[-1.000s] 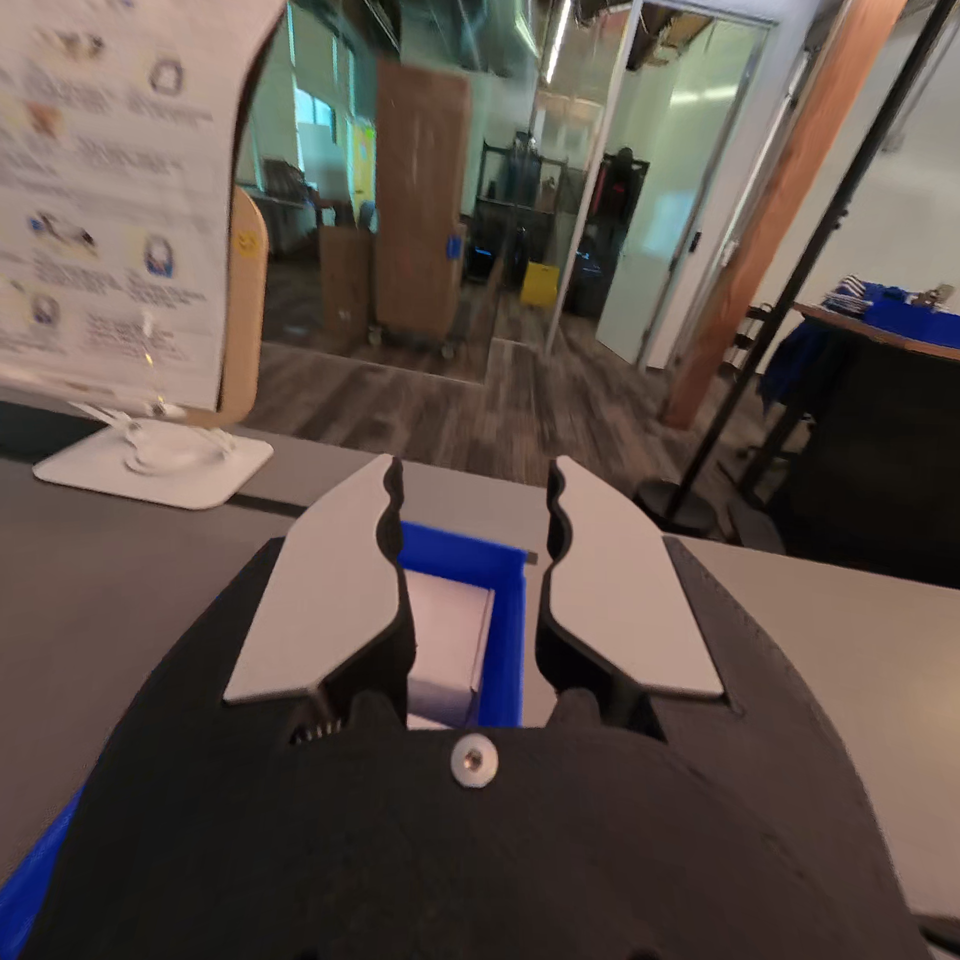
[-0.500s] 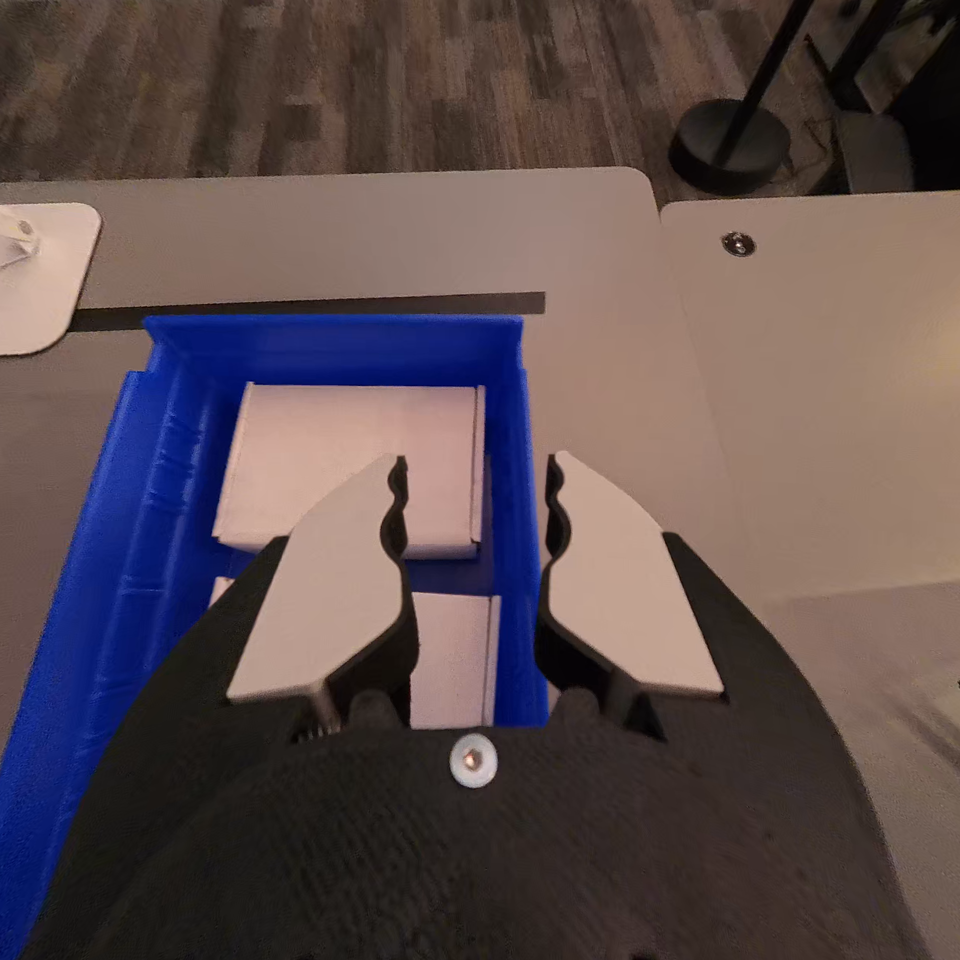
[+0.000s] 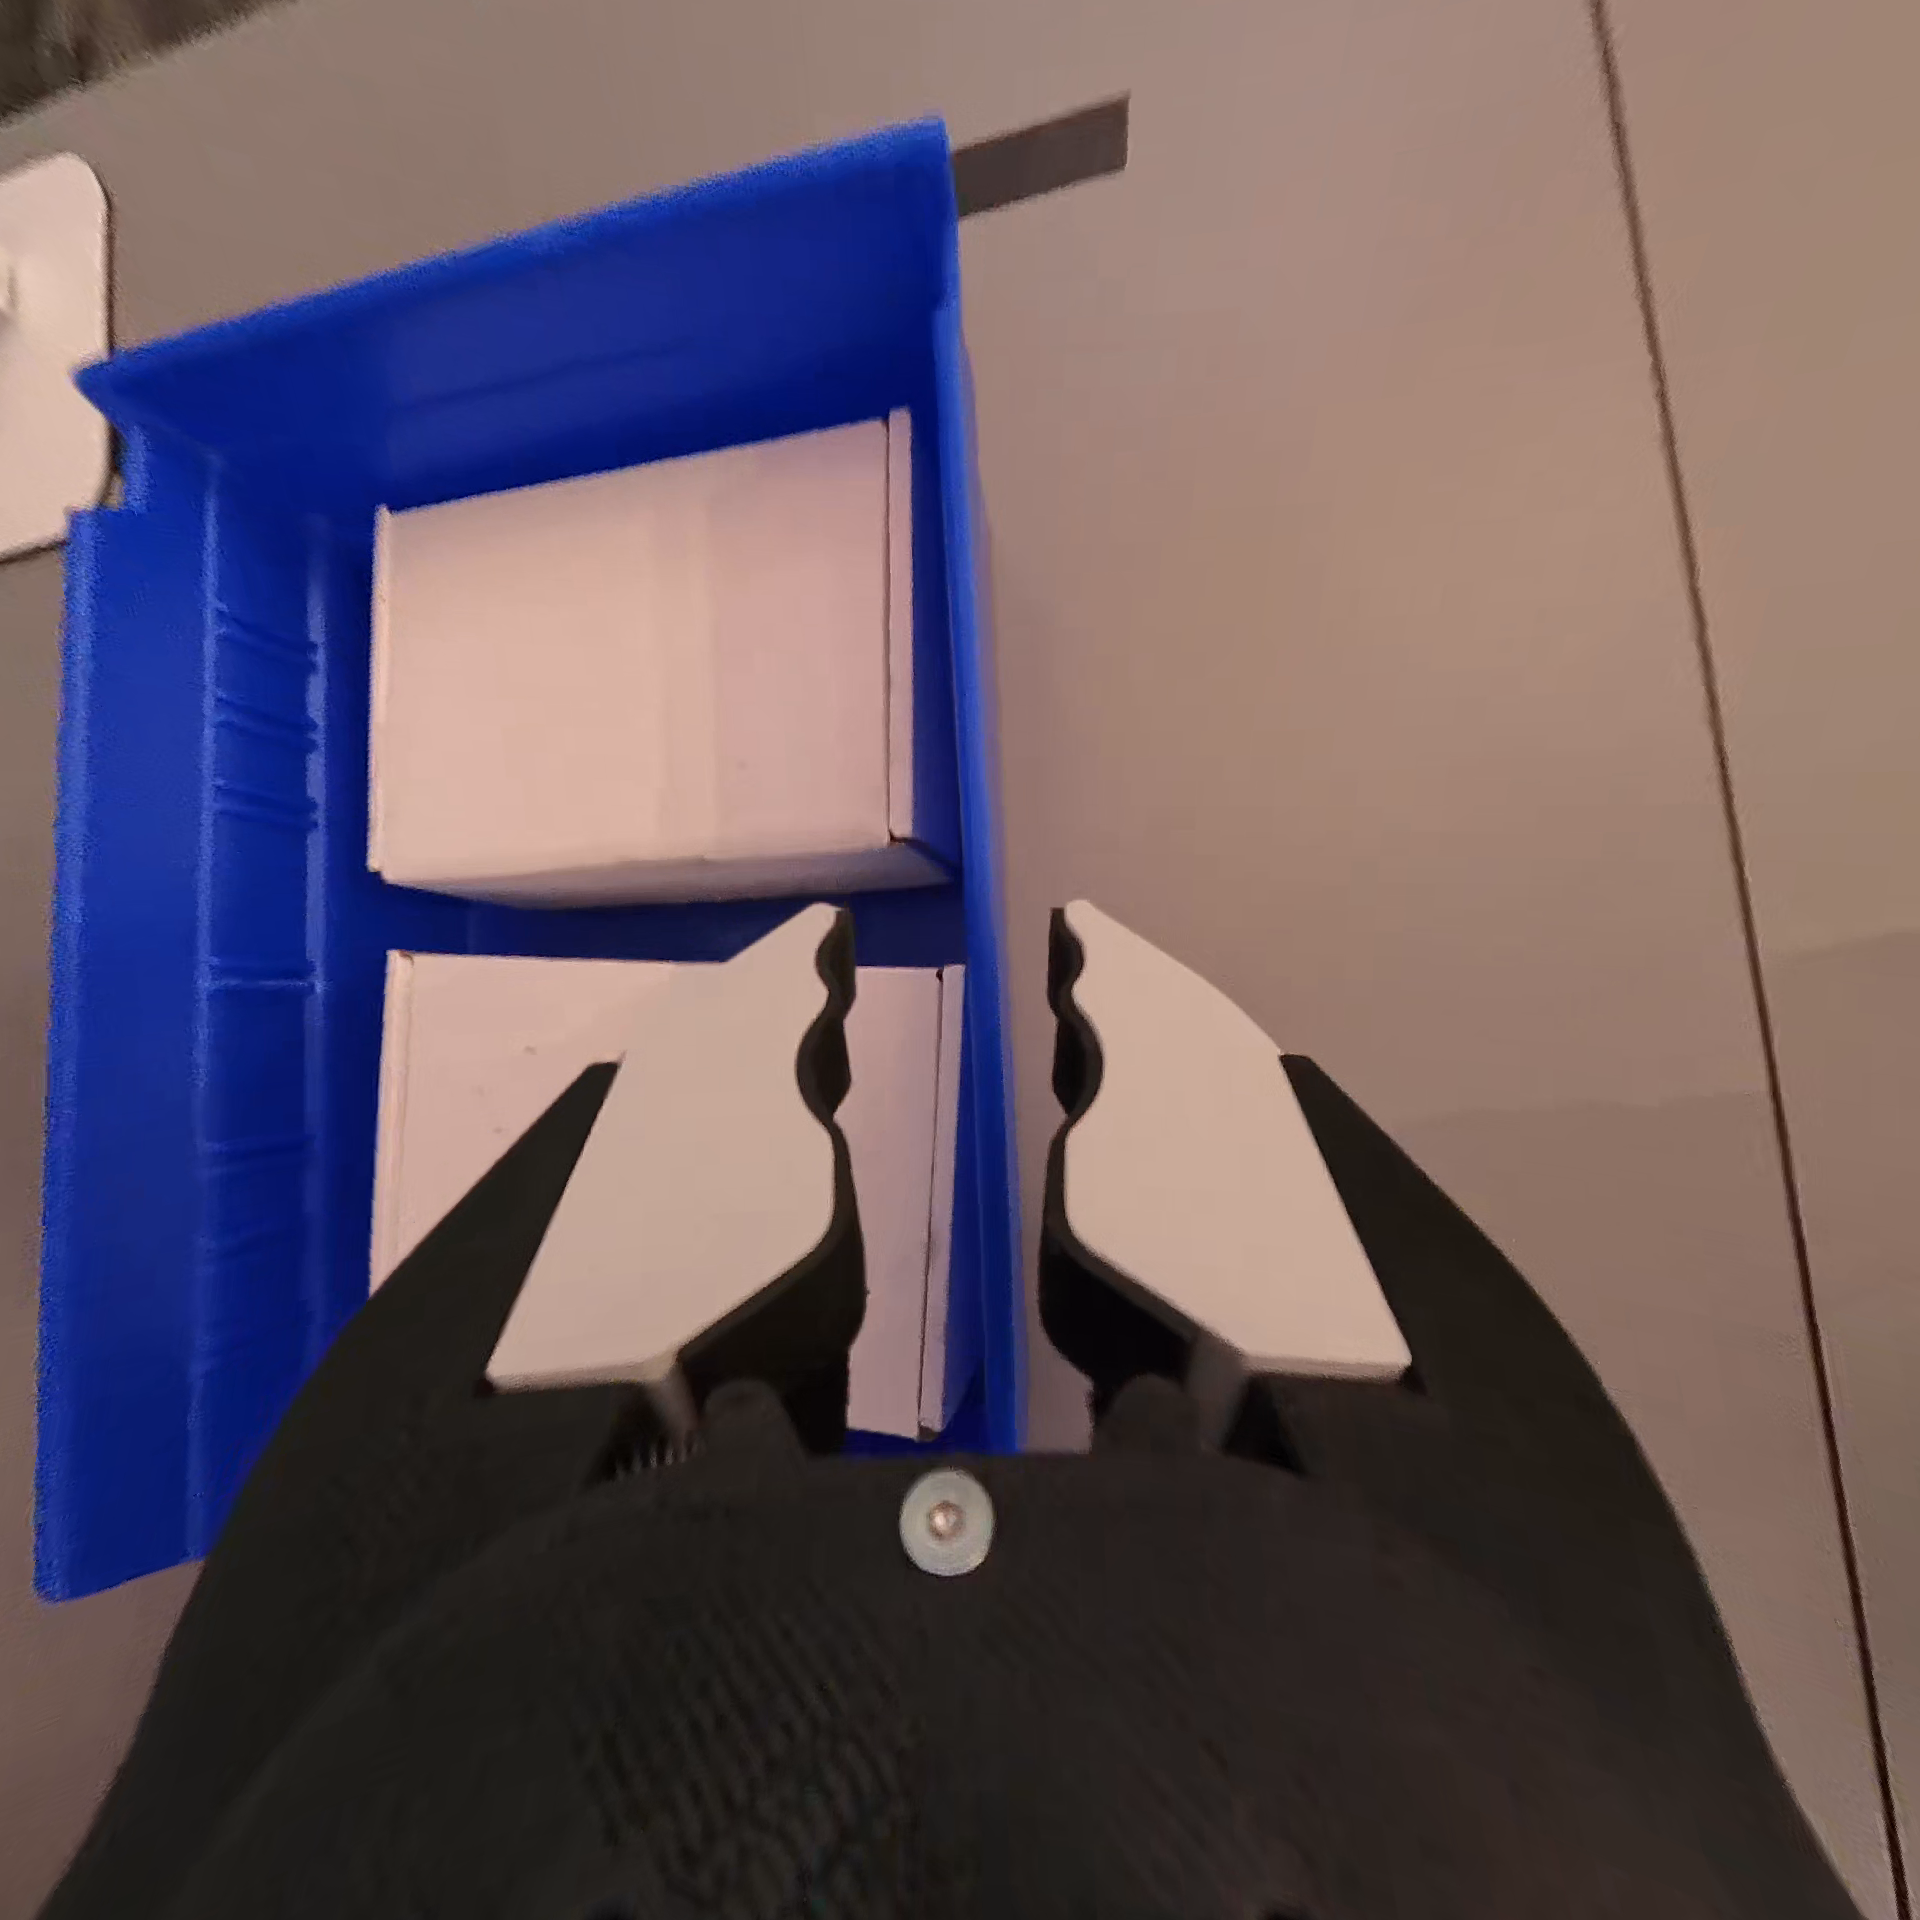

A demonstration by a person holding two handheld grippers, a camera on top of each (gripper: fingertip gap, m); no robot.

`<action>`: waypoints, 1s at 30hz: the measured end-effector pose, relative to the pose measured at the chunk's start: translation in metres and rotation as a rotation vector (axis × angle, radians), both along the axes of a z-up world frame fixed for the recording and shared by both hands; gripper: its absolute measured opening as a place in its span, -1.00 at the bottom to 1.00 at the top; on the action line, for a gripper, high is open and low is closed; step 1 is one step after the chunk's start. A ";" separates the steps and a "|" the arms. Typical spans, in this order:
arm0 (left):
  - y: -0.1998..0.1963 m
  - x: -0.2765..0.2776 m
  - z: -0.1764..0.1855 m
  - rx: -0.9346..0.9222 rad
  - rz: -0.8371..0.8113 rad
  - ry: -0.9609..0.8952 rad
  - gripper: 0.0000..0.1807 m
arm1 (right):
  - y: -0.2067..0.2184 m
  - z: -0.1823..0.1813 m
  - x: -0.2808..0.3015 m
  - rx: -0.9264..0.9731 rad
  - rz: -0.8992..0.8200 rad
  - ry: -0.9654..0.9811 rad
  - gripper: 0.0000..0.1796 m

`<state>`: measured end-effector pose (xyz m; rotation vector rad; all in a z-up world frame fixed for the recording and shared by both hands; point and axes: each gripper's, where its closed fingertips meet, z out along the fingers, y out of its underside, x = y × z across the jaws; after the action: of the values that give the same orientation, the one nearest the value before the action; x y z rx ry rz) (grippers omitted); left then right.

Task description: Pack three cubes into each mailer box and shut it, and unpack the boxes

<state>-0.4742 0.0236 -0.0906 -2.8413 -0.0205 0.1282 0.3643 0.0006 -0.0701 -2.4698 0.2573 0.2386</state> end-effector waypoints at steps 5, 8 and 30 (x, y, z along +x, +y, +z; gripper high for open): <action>-0.010 -0.005 -0.016 -0.087 0.021 -0.015 -0.21 | 0.000 -0.022 -0.007 -0.112 0.042 0.011 -0.75; -0.015 -0.003 -0.025 -0.132 0.012 -0.044 -0.27 | 0.000 -0.029 -0.004 -0.144 0.030 0.005 -0.83; -0.040 0.077 -0.035 -0.451 -0.163 -0.005 -0.69 | -0.007 -0.031 -0.057 -0.330 0.108 0.080 -0.90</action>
<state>-0.3967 -0.0161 -0.1257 -3.2754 0.2710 0.1013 0.3077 -0.0067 -0.1014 -2.8092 0.2109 0.3673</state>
